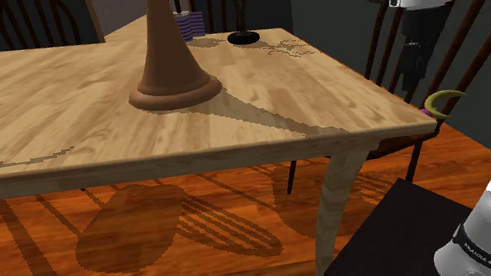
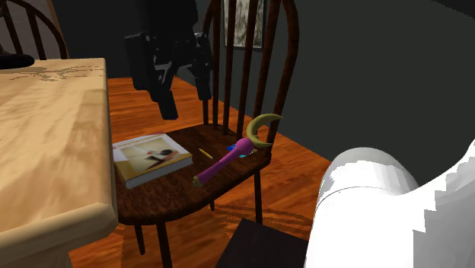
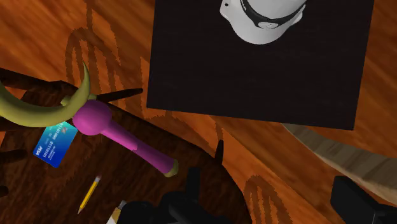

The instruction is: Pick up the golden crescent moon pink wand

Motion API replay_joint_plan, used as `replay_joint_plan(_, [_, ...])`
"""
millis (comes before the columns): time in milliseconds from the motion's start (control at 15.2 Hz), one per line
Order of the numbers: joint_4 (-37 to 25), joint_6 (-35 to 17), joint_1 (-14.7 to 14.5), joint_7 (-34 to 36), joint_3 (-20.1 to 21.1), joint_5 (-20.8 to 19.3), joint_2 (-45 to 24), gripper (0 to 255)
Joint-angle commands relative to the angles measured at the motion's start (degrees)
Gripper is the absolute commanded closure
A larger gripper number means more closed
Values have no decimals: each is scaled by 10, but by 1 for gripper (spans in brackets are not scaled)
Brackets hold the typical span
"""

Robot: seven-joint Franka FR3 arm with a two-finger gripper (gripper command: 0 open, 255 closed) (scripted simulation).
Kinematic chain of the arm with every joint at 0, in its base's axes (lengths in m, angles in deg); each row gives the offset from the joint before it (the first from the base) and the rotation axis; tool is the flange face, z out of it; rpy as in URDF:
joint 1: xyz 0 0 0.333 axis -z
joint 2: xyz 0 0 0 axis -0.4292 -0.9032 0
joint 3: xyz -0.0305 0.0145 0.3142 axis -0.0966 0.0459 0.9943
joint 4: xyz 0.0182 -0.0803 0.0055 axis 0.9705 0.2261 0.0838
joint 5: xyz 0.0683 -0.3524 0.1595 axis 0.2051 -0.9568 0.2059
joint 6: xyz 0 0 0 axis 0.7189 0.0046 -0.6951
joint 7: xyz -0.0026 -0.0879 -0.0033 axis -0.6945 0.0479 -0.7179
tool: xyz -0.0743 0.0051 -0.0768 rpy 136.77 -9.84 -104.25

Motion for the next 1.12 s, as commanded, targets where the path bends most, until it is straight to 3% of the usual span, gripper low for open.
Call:
replay_joint_plan(0, [0,0,0,0,0,0,0,0])
replay_joint_plan(528, [59,-47,-8,-213,-130,-108,-1,0])
replay_joint_plan(1056, [63,-131,-25,-420,-269,-208,-79,0])
